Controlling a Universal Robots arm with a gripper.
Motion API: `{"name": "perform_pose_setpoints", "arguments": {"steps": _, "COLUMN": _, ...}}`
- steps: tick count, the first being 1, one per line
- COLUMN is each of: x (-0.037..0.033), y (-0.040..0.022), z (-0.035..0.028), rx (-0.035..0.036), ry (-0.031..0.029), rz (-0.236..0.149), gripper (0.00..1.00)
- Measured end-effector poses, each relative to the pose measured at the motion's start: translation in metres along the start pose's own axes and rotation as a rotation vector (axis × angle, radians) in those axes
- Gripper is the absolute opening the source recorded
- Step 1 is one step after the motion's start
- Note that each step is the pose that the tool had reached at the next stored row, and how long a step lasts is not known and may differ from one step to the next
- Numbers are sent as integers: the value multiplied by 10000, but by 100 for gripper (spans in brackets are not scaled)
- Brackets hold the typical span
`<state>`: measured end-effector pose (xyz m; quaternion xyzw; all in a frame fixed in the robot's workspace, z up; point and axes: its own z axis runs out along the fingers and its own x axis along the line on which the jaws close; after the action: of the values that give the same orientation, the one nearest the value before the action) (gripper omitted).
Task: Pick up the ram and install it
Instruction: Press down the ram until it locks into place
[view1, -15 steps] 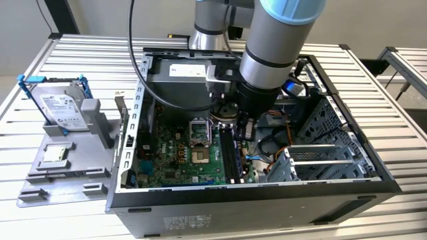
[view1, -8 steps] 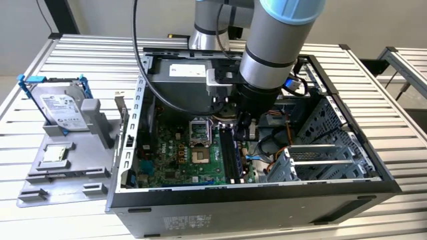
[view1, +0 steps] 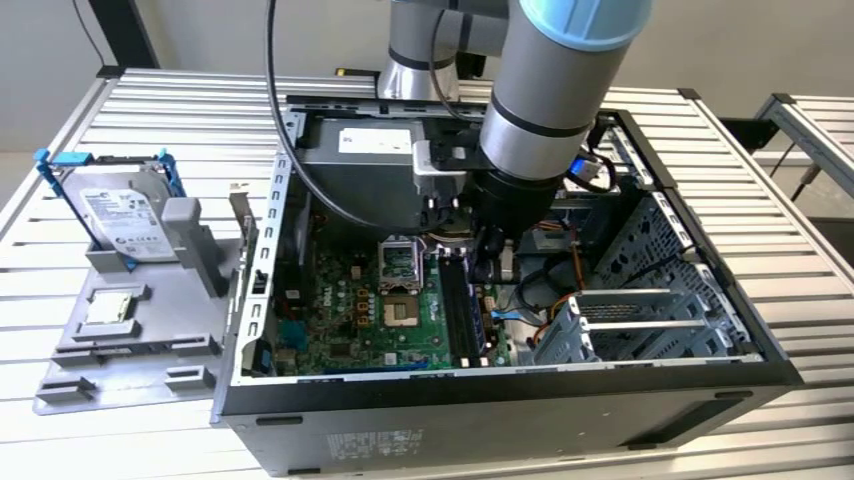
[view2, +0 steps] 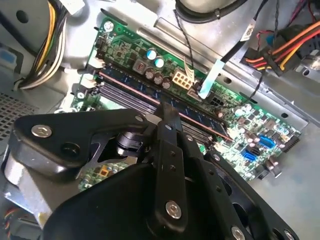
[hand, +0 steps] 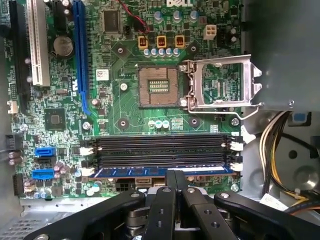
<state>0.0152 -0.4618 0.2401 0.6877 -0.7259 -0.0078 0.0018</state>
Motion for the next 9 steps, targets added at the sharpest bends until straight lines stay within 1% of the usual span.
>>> {"name": "perform_pose_setpoints", "arguments": {"steps": 5, "x": 64, "y": -5, "z": 23, "rx": 9, "ry": -1, "rz": -123, "gripper": 0}}
{"name": "perform_pose_setpoints", "arguments": {"steps": 8, "x": 144, "y": -9, "z": 31, "rx": 9, "ry": 2, "rz": -164, "gripper": 0}}
{"name": "perform_pose_setpoints", "arguments": {"steps": 9, "x": 145, "y": -9, "z": 32, "rx": 9, "ry": 7, "rz": -164, "gripper": 0}}
